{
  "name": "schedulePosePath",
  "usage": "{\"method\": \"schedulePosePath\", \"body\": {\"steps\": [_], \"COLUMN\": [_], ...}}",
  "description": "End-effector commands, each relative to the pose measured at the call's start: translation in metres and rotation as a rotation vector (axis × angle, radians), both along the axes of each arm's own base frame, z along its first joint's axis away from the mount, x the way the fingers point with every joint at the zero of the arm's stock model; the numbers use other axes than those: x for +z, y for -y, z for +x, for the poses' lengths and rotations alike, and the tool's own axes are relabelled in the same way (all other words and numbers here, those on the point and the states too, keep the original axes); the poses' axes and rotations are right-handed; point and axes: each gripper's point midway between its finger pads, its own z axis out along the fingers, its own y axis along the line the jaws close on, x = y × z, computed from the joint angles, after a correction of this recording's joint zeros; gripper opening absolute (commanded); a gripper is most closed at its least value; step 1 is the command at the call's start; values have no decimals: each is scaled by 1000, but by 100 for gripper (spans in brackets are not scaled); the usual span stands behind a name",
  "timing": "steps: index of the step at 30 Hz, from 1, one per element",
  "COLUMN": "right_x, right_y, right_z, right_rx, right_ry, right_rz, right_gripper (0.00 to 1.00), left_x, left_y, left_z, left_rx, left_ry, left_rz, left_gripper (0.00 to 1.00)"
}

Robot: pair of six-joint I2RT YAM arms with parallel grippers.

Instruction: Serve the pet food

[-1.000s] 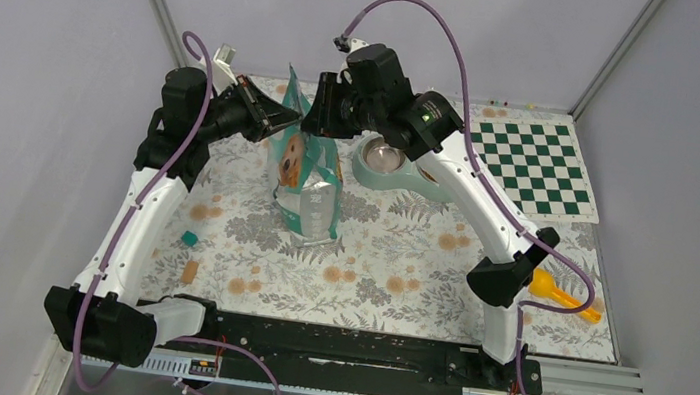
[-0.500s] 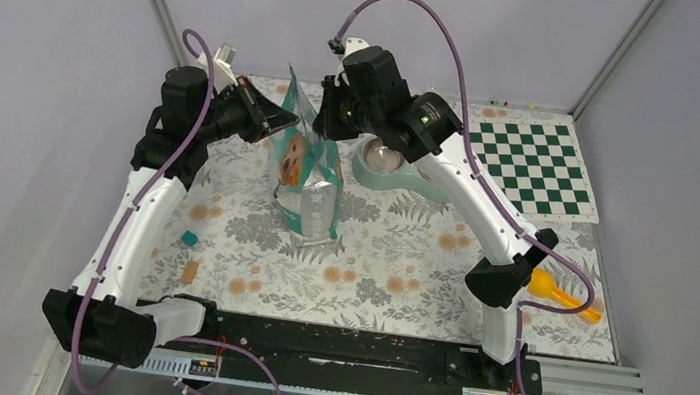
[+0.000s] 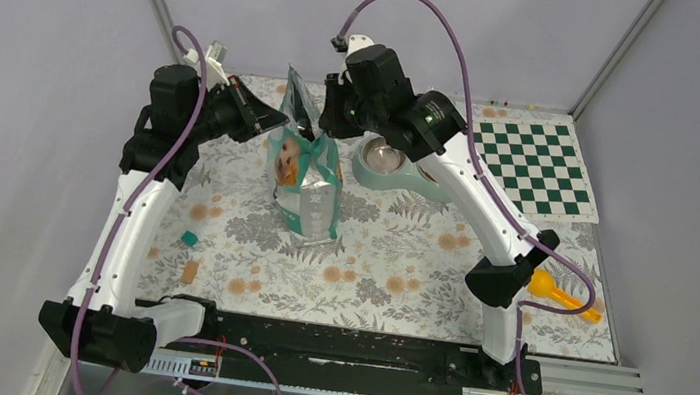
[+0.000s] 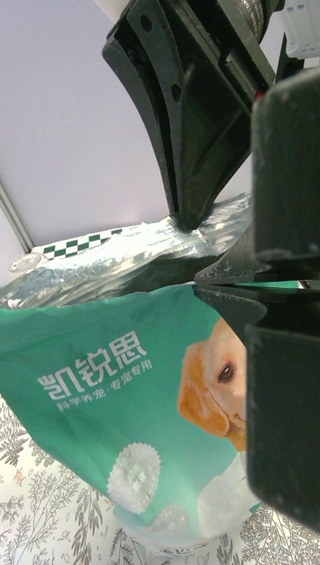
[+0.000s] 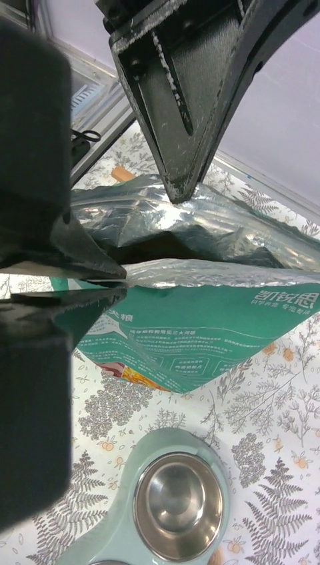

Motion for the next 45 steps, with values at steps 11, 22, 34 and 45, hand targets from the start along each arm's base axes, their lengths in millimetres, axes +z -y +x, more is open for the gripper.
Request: {"method": "schedulePosePath", "body": {"steps": [11, 22, 34, 45], "right_x": [10, -11, 98, 166], "right_y": [-29, -41, 45, 53], "right_z": [10, 29, 41, 4], "right_rx": [65, 29, -195, -126], "right_ry": [23, 76, 419, 513], "right_rz": [86, 33, -33, 139], "right_gripper": [50, 20, 0, 0], "left_x": [22, 14, 72, 120], "left_y": [5, 3, -67, -66], "left_z": [23, 45, 27, 6], "left_rx": [-42, 6, 238, 224], "left_ry": [98, 65, 176, 285], "left_rz": [7, 34, 456, 458], "left_gripper": [29, 17, 0, 0]}}
